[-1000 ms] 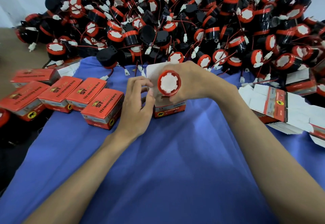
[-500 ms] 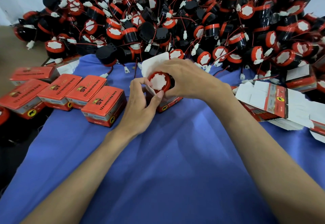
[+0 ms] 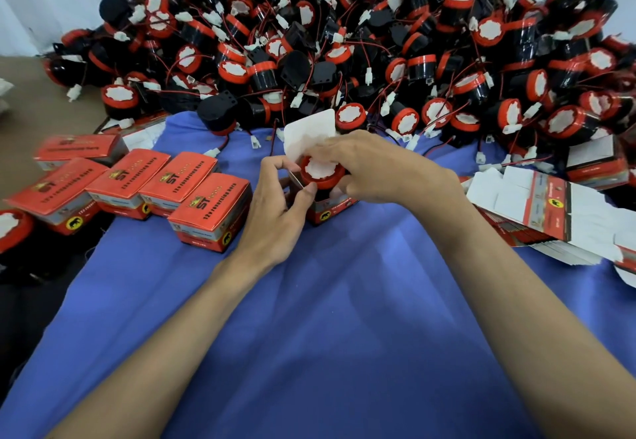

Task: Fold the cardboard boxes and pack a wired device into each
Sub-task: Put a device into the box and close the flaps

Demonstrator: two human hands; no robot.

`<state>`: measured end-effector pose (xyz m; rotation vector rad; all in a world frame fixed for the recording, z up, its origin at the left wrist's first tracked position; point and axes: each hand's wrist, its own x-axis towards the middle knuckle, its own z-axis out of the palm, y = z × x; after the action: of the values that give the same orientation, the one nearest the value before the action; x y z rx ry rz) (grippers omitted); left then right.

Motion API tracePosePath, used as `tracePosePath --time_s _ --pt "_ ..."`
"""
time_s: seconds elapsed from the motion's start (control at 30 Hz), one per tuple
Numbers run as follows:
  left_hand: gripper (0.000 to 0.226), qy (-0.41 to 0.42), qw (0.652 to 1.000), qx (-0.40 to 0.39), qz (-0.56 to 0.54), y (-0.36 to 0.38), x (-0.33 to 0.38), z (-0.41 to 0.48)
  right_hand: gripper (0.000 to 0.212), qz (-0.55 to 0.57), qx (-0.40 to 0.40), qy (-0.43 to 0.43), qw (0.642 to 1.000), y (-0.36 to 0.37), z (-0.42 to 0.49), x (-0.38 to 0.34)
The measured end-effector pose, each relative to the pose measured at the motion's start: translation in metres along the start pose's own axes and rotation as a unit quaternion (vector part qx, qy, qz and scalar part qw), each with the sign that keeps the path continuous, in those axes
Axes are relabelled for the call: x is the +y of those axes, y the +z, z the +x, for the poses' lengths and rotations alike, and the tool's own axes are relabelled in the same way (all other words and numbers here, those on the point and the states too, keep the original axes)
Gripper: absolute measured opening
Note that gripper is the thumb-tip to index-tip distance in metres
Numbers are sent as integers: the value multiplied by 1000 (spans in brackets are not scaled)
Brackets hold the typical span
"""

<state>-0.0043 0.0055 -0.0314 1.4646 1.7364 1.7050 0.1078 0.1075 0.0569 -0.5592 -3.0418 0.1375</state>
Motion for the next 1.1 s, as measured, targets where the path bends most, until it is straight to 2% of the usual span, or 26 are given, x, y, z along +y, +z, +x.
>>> tracePosePath --time_s 0.13,0.27,0.37,0.43,0.53,0.67,0.8,0.87,0.93,1.0,1.1 --pt "30 1 1000 8 -10 -1 1 -2 44 72 -11 10 997 7 3 -1" --pt "25 -8 1000 8 -18 -3 3 -1 52 190 -24 1 981 10 3 5" --pt "23 -13 1000 2 -16 -3 2 0 54 213 -22 -4 977 13 1 9" --pt "24 -17 1000 -1 -15 -3 0 -1 52 187 -13 -4 982 15 2 11" --pt "26 -12 1000 -1 -15 -3 1 1 48 67 21 25 997 16 6 6" --pt "28 -1 1000 7 -20 -2 1 2 61 -22 40 109 993 13 3 -5" --pt "31 10 999 -2 -32 -2 0 1 46 -123 10 106 987 10 4 -16" --pt "32 15 1000 0 -20 -2 -2 2 36 -69 -37 90 993 13 6 -20" --pt "34 15 1000 2 -3 -2 -4 2 38 9 -76 89 993 11 6 -18" --pt "31 8 1000 4 1 -2 -5 1 44 64 -78 91 991 9 5 -13" --pt "31 0 1000 11 2 -2 -3 3 40 95 -65 86 990 10 6 -8"
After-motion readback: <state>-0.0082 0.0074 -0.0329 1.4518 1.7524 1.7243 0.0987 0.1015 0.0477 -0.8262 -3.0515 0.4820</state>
